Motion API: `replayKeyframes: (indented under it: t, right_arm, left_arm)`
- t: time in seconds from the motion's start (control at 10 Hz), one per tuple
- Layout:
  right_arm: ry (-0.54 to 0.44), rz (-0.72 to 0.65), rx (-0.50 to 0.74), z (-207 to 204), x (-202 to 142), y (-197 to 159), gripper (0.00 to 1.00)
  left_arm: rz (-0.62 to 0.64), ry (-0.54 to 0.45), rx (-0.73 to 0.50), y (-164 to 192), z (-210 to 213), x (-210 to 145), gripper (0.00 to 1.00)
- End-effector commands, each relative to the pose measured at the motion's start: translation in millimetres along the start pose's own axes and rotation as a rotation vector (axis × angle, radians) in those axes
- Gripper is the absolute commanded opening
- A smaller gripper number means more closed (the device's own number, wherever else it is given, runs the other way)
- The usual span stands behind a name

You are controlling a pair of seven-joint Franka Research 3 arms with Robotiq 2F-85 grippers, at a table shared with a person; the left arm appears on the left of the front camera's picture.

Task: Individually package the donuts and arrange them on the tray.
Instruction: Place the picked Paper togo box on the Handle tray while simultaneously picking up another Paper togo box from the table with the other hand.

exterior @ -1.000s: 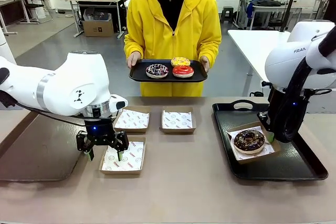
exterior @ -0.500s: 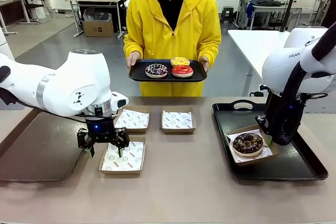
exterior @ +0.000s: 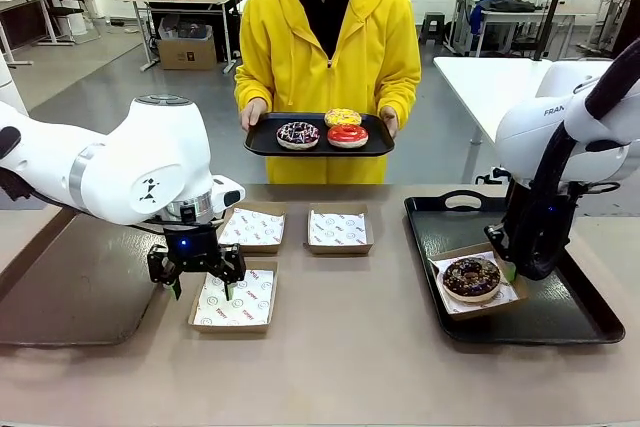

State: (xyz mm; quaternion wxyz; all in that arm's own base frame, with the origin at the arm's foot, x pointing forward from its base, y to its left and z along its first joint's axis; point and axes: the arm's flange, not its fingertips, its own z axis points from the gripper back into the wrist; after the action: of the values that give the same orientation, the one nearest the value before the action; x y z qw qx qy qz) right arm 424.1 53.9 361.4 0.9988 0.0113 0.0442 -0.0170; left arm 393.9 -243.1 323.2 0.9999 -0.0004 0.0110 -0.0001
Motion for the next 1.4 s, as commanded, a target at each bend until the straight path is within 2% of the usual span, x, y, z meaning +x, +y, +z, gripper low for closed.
replayKeyframes:
  t: [0.0,0.1,0.2,0.4,0.5,0.6,1.1,1.2,1.3]
  right_arm:
    - [-0.003,-0.005,0.01,1.1,4.6,-0.7,0.61]
    - [0.001,-0.003,0.013,0.7,5.0,-1.1,0.8]
    - [0.002,-0.001,0.014,0.8,5.0,-1.2,1.0]
    - [0.007,-0.001,0.018,0.3,5.3,-2.3,1.0]
    - [0.008,-0.002,0.021,0.3,5.3,-2.8,0.96]
    - [0.006,0.0,0.022,0.7,4.9,-2.8,1.0]
    - [-0.024,-0.003,0.046,11.4,-2.4,-7.7,1.0]
    - [-0.024,0.001,0.056,19.9,-6.2,-10.5,1.0]
    - [0.037,0.09,0.173,40.5,-12.7,-19.8,1.0]
  left_arm:
    - [0.003,-0.037,0.021,-1.5,-5.4,0.6,0.41]
    - [0.001,-0.035,0.022,-1.3,-5.6,1.1,0.05]
    - [0.001,-0.033,0.02,-1.0,-5.7,1.5,0.0]
    - [0.004,-0.027,0.017,-0.8,-5.8,2.4,0.0]
    - [0.004,-0.027,0.017,-0.7,-5.5,2.6,0.05]
    - [0.004,-0.027,0.018,-0.6,-5.0,2.7,0.0]
    - [0.0,-0.033,0.022,1.7,-0.2,1.9,0.0]
    - [0.022,-0.006,0.016,2.5,5.7,0.8,0.0]
    - [0.018,0.003,-0.019,7.7,21.7,1.4,0.0]
